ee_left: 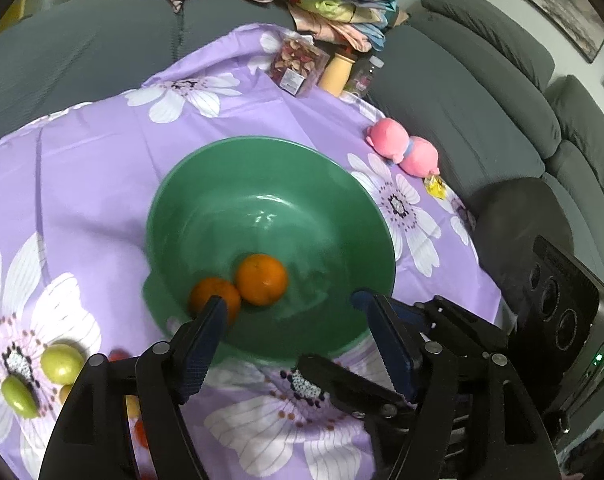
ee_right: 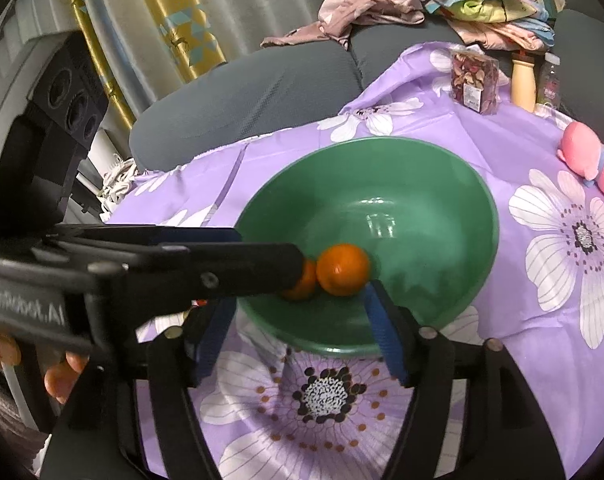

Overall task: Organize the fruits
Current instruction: 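Open the left gripper to release the larger orange into the bowl, then withdraw the open left gripper from the bowl toward the remaining fruits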

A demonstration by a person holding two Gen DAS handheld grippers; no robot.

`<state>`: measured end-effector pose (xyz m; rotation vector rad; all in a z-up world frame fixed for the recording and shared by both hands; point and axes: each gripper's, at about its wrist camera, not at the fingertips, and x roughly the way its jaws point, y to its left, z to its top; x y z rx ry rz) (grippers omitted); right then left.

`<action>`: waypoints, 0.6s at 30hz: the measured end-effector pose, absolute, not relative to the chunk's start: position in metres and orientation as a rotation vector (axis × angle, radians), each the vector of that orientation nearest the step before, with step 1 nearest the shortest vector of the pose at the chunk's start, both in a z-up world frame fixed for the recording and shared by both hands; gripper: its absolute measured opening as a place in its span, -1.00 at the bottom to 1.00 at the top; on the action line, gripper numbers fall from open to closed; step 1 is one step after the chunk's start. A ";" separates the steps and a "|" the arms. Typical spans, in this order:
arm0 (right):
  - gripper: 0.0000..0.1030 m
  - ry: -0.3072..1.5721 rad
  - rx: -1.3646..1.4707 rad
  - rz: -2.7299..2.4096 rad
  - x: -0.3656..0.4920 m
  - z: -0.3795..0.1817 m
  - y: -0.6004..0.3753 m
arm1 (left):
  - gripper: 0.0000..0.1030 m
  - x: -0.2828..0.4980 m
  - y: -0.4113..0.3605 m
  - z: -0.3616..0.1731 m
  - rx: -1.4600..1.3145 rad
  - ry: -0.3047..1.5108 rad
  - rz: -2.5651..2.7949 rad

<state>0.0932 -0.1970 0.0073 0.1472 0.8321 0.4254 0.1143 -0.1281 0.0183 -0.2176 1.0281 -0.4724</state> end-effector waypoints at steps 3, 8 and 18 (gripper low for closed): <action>0.39 0.826 0.156 0.421 0.086 0.009 -0.198 | 0.74 0.107 -0.121 0.022 -0.227 1.017 -0.464; 0.43 0.826 0.156 0.424 0.074 0.012 -0.196 | 0.77 0.093 -0.108 0.028 -0.249 1.006 -0.444; 0.75 0.822 0.149 0.417 0.052 0.017 -0.188 | 0.96 0.060 -0.078 0.024 -0.303 0.994 -0.368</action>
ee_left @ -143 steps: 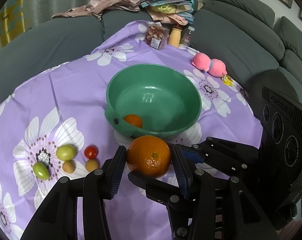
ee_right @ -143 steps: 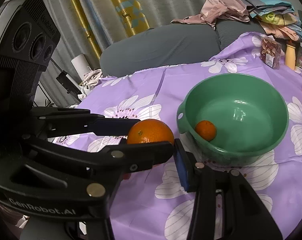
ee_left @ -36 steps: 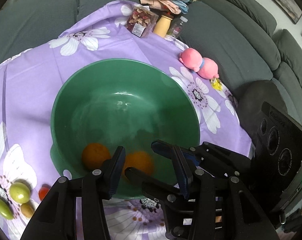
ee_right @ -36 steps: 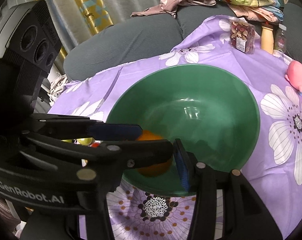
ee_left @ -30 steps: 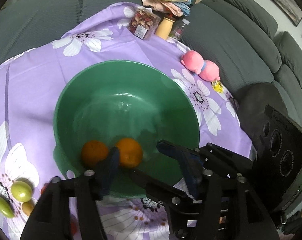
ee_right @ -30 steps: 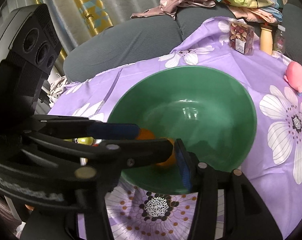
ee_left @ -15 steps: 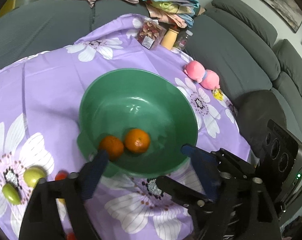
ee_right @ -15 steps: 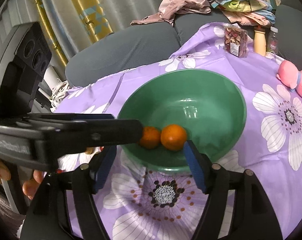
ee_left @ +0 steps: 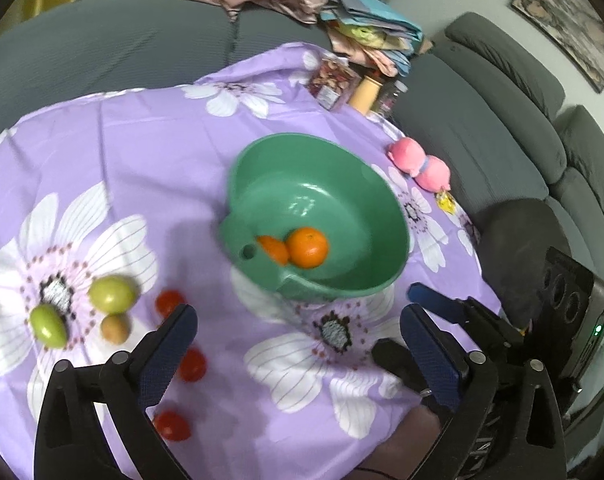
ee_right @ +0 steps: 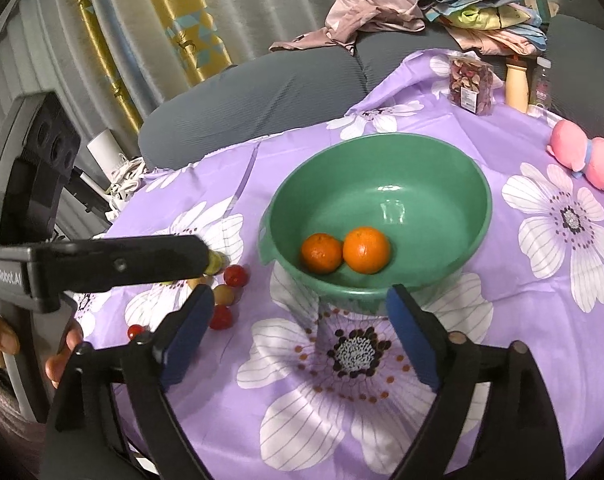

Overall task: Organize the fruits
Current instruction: 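Withdraw the open left gripper from the bowl toward the remaining fruits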

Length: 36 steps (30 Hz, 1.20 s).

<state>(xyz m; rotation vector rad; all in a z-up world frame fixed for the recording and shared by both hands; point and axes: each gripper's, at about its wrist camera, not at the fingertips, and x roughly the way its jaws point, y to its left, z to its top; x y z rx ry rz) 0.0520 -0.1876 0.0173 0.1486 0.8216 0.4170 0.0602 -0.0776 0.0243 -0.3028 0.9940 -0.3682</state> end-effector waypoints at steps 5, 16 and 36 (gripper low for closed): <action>0.79 0.818 0.149 0.423 0.044 0.020 -0.184 | 0.96 0.049 -0.062 0.020 -0.337 1.002 -0.329; 0.81 0.817 0.116 0.453 0.033 0.025 -0.169 | 0.96 0.029 -0.049 0.021 -0.368 0.998 -0.320; 0.82 0.869 0.036 0.502 0.028 0.018 -0.134 | 0.96 0.016 -0.021 0.016 -0.413 1.001 -0.287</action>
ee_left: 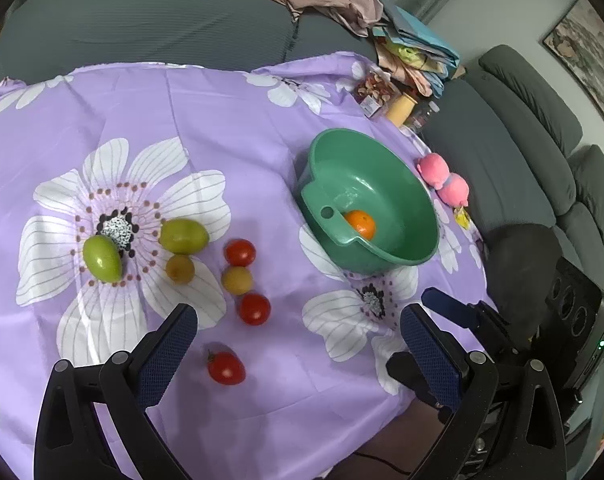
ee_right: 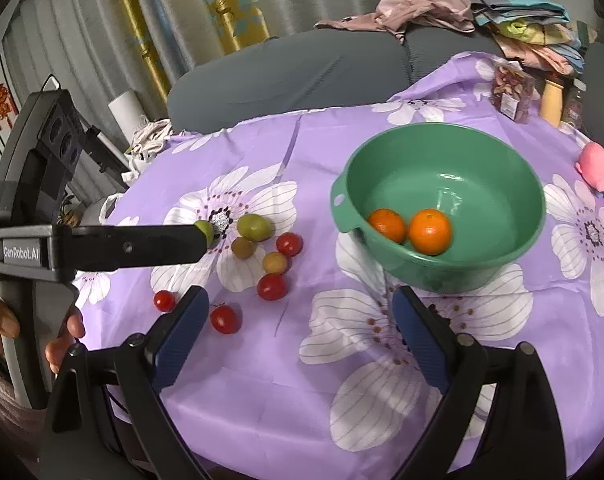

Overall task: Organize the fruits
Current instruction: 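Withdraw the open left gripper from the bowl toward the remaining fruits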

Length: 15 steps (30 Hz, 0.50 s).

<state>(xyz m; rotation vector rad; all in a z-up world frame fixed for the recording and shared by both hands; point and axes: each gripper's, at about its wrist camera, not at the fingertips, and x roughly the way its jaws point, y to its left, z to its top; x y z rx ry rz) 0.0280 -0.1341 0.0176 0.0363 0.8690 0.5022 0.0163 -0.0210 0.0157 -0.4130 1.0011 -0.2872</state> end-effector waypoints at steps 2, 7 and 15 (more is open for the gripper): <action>0.82 0.873 0.029 0.509 0.028 0.016 -0.131 | 0.96 0.015 -0.018 0.015 -0.415 1.000 -0.283; 0.82 0.893 0.009 0.533 0.027 0.011 -0.121 | 0.96 0.011 -0.011 0.013 -0.406 1.004 -0.267; 0.82 0.938 -0.012 0.560 0.025 -0.002 -0.110 | 0.96 0.004 -0.003 0.009 -0.373 1.014 -0.249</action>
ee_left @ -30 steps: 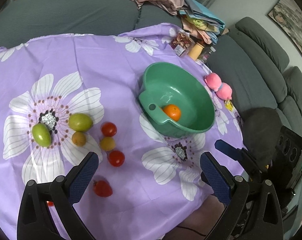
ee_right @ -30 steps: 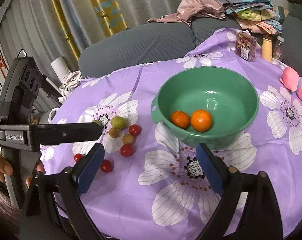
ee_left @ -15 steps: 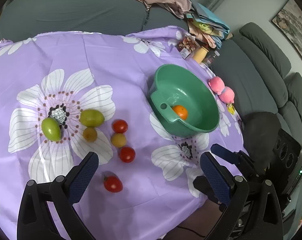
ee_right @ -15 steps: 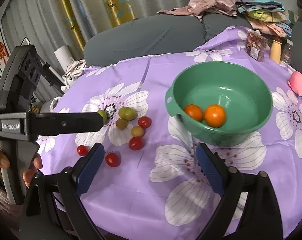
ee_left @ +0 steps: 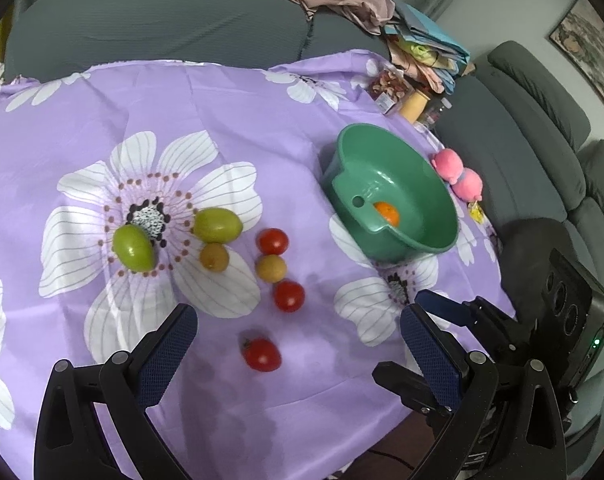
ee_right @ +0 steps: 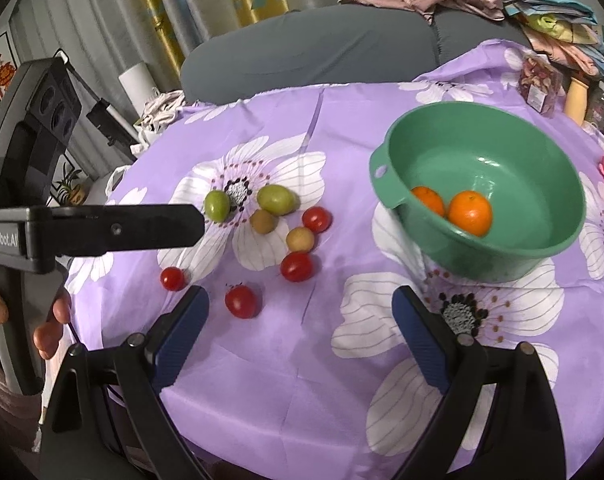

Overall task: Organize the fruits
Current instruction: 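Withdraw the open left gripper from the bowl toward the remaining fruits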

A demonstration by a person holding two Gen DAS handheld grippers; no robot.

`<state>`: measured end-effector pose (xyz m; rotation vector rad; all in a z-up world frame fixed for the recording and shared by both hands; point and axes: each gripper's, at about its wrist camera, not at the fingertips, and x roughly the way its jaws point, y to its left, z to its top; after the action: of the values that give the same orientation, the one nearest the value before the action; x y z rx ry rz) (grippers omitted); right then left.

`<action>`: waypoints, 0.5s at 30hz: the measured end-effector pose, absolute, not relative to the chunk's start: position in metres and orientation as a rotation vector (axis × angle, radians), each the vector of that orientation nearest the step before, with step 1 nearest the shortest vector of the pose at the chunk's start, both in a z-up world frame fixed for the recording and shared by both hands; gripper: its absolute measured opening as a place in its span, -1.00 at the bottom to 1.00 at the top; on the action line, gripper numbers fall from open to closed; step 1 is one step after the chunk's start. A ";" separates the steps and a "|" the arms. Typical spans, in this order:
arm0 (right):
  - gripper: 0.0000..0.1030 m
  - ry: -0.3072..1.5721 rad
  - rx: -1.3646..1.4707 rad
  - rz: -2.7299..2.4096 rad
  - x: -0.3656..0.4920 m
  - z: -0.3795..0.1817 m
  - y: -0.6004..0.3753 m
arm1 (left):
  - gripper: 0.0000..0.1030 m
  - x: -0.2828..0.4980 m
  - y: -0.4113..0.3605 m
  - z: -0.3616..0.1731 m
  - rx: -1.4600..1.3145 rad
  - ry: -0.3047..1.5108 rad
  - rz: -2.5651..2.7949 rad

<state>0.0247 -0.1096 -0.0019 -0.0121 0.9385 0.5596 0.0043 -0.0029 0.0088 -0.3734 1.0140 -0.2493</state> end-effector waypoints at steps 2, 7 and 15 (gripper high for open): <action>0.82 0.941 -0.019 0.567 0.023 -0.003 -0.108 | 0.96 0.001 0.001 0.009 -0.370 1.013 -0.242; 0.82 0.959 -0.016 0.575 0.024 -0.009 -0.107 | 0.96 -0.005 0.016 0.005 -0.388 1.013 -0.212; 0.82 0.997 -0.021 0.604 0.023 -0.021 -0.098 | 0.96 -0.009 0.025 -0.006 -0.405 1.036 -0.224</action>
<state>0.0232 -0.0976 -0.0207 -0.0214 0.9974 0.6035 -0.0085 0.0251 -0.0059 -0.4050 1.0363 -0.2244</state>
